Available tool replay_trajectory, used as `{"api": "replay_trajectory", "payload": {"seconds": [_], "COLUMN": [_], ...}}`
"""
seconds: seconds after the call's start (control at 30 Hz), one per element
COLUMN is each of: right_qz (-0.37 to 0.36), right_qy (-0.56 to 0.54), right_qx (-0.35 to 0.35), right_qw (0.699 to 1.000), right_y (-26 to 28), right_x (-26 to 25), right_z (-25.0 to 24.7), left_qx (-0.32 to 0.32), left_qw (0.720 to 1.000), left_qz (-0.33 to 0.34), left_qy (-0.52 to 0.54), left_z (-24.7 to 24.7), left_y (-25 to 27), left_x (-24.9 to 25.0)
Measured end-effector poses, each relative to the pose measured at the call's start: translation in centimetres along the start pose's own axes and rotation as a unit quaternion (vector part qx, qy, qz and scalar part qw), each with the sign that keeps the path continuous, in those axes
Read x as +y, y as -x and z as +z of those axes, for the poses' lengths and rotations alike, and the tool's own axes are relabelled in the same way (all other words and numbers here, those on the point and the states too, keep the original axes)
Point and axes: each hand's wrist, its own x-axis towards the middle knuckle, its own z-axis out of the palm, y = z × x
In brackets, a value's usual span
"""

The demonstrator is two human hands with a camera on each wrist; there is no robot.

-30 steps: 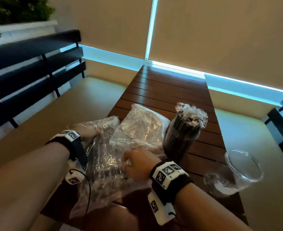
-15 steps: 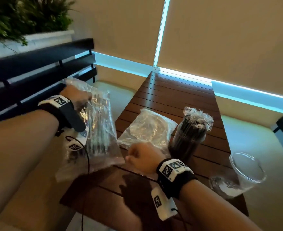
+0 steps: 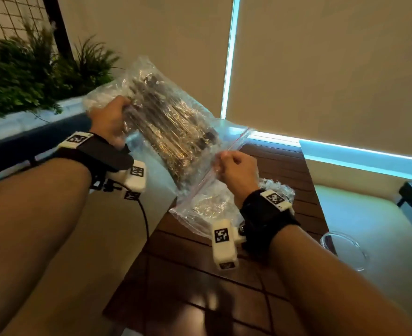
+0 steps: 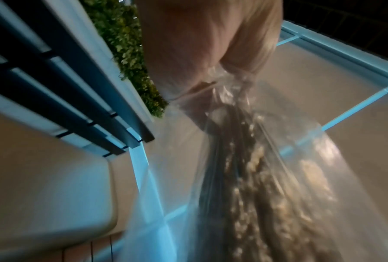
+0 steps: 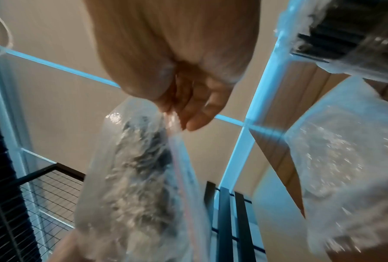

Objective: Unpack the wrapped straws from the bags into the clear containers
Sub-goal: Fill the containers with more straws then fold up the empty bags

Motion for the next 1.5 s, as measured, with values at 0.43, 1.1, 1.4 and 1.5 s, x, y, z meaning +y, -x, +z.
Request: {"api": "replay_trajectory", "payload": {"seconds": [0.43, 1.1, 1.4, 1.5], "right_qz": [-0.059, 0.092, 0.121, 0.115], "right_qy": [0.176, 0.027, -0.095, -0.106], "right_qx": [0.03, -0.092, -0.117, -0.128], "right_qw": [0.982, 0.991, 0.981, 0.979], "right_y": [-1.1, 1.0, 2.7, 2.7], "right_x": [1.0, 3.9, 3.8, 3.7], "right_z": [-1.3, -0.7, -1.3, -1.7], "left_qx": [-0.022, -0.25, -0.242, -0.253], "left_qw": [0.954, 0.915, 0.935, 0.925], "left_qz": [-0.025, -0.022, -0.089, -0.111], "left_qy": [-0.297, -0.317, -0.243, -0.262], "left_z": [4.7, 8.2, 7.9, 8.0], "left_y": [5.2, 9.6, 11.3, 11.3], "left_x": [-11.4, -10.0, -9.2, -8.7]}}
